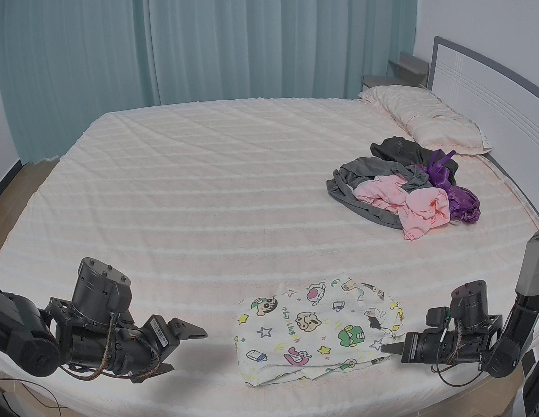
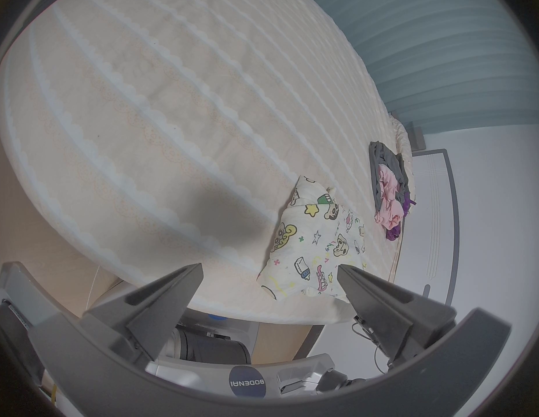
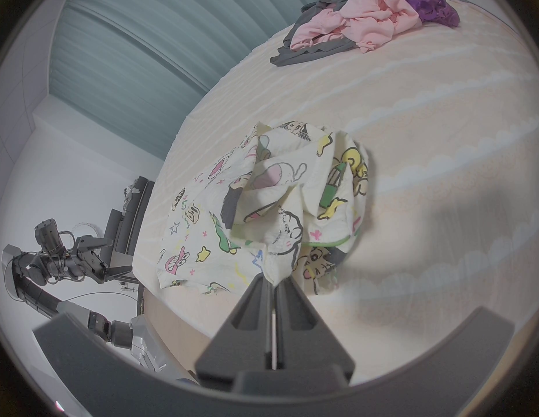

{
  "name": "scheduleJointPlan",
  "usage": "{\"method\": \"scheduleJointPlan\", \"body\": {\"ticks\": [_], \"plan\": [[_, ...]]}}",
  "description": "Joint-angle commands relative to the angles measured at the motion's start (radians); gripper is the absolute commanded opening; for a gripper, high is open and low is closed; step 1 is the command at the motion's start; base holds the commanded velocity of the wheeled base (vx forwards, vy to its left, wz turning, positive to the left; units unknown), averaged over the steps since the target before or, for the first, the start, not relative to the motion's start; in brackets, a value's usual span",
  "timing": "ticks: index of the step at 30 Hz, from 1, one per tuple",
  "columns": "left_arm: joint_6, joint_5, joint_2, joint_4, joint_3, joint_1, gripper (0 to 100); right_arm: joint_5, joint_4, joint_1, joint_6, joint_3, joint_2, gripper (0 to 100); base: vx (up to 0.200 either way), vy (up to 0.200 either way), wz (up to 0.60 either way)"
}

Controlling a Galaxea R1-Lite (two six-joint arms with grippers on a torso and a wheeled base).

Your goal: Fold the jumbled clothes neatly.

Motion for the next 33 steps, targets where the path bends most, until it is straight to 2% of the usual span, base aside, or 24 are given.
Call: {"method": "scheduleJointPlan", "body": {"ticks": [1, 11, 12, 17, 24, 28, 33], "plan": [[0.000, 0.000, 0.002, -0.001, 0.001, 0.000, 100, 0.001, -0.001, -0.001, 0.001, 0.030, -0.036, 0, 0.000, 0.000, 0.00], [0.000, 0.000, 0.002, -0.001, 0.001, 0.000, 100, -0.012, 0.007, 0.001, 0.001, 0.092, -0.044, 0, 0.000, 0.000, 0.00], [0.000, 0.000, 0.002, -0.001, 0.001, 0.000, 100, -0.013, 0.009, 0.004, 0.001, 0.092, -0.046, 100, 0.000, 0.000, 0.00], [0.000, 0.000, 0.002, -0.001, 0.001, 0.000, 100, -0.015, 0.039, 0.010, 0.001, 0.092, -0.070, 100, 0.000, 0.000, 0.00], [0.000, 0.000, 0.003, -0.002, -0.001, 0.000, 100, -0.013, 0.035, -0.004, 0.006, 0.070, -0.234, 100, 0.000, 0.000, 0.00], [0.000, 0.000, 0.003, -0.001, -0.001, 0.000, 100, -0.013, 0.065, -0.025, 0.004, -0.034, -0.242, 100, 0.000, 0.000, 0.00], [0.000, 0.000, 0.002, -0.001, 0.001, 0.000, 100, -0.010, 0.248, -0.031, 0.010, -0.349, -0.105, 100, 0.000, 0.000, 0.00]]}}
